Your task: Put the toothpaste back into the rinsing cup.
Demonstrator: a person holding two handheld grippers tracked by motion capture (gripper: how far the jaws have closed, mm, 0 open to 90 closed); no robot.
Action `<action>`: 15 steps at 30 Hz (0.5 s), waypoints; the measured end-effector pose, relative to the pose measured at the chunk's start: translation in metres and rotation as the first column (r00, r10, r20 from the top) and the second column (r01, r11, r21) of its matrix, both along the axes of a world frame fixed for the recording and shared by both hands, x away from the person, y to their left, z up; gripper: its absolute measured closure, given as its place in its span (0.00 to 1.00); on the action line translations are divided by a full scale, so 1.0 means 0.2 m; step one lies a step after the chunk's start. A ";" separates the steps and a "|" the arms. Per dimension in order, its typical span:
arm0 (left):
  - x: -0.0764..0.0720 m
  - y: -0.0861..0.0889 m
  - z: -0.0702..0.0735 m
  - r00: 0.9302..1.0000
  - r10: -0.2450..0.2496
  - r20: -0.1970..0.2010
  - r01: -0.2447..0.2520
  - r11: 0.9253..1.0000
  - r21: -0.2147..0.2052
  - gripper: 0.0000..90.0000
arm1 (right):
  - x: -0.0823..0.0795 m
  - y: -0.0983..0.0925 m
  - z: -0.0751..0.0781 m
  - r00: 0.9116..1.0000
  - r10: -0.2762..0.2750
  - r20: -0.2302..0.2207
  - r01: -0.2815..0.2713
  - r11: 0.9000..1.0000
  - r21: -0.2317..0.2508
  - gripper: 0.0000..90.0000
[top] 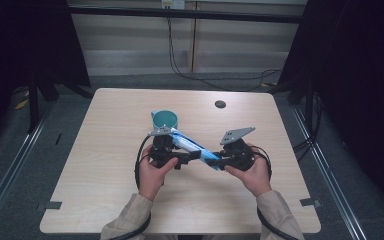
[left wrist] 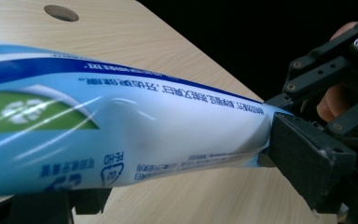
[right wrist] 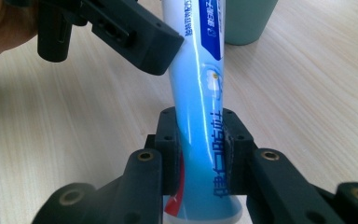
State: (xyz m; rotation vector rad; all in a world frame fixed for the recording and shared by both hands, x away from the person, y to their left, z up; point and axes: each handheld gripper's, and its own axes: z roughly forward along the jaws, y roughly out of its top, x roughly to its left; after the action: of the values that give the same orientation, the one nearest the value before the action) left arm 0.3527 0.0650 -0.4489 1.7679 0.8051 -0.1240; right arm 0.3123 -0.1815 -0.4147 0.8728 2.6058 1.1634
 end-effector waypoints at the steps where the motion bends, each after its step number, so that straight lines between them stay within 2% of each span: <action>1: 0.00 0.00 0.00 1.000 0.002 -0.007 -0.002 1.000 -0.006 0.23 | 0.00 0.00 0.00 1.000 0.000 0.003 0.000 1.000 -0.001 0.81; 8: 0.01 0.04 0.01 0.999 0.017 -0.033 -0.018 0.999 -0.032 0.28 | 0.00 0.04 -0.01 1.000 0.000 0.009 0.000 1.000 0.002 0.81; 15: 0.02 0.07 0.03 0.998 0.037 -0.054 -0.040 0.997 -0.063 0.34 | 0.01 0.06 -0.02 1.000 0.006 -0.002 -0.006 1.000 0.020 0.81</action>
State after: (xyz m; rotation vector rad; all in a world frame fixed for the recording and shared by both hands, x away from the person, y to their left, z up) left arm 0.3558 0.0794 -0.4437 1.6942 0.8643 -0.1699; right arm 0.3151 -0.1693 -0.4190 0.8718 2.6042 1.1929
